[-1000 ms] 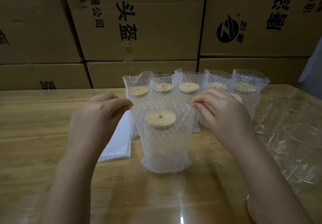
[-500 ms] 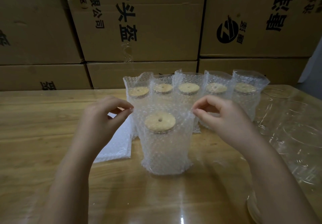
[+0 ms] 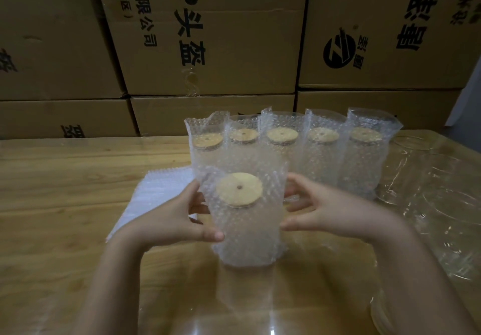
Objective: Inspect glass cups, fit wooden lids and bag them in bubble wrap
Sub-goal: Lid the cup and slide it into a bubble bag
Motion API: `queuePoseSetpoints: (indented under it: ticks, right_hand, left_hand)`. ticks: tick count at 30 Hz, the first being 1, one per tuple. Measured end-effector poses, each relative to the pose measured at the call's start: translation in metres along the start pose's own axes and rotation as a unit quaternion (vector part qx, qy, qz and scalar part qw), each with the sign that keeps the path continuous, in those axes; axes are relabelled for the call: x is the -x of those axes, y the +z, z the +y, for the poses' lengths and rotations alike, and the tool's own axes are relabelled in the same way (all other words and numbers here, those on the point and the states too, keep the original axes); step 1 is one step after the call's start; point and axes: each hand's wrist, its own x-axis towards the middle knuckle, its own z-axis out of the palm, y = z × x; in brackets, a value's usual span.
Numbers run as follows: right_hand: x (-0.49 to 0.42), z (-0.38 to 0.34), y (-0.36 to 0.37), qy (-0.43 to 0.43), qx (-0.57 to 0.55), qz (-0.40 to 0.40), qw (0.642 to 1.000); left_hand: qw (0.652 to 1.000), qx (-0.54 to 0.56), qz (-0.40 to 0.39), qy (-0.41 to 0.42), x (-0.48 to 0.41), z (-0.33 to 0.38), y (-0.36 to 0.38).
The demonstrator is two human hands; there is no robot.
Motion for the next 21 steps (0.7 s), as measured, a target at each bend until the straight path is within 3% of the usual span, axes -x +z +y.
queuePoseSetpoints:
  ticks: [6,14,21]
  right_hand:
    - [-0.02,0.002,0.024,-0.021,-0.011,0.016,1.0]
    - [-0.027,0.007,0.026,-0.01,-0.002,0.1,0.995]
    - [-0.035,0.003,0.037,-0.097,-0.098,0.143,0.98]
  left_hand:
    - [0.996,-0.042,-0.019,0.071,-0.018,0.004,0.024]
    - [0.993,-0.006,0.066,0.099,-0.019,0.003,0.025]
    - [0.982,0.039,0.171,0.068,-0.025,-0.007,0.027]
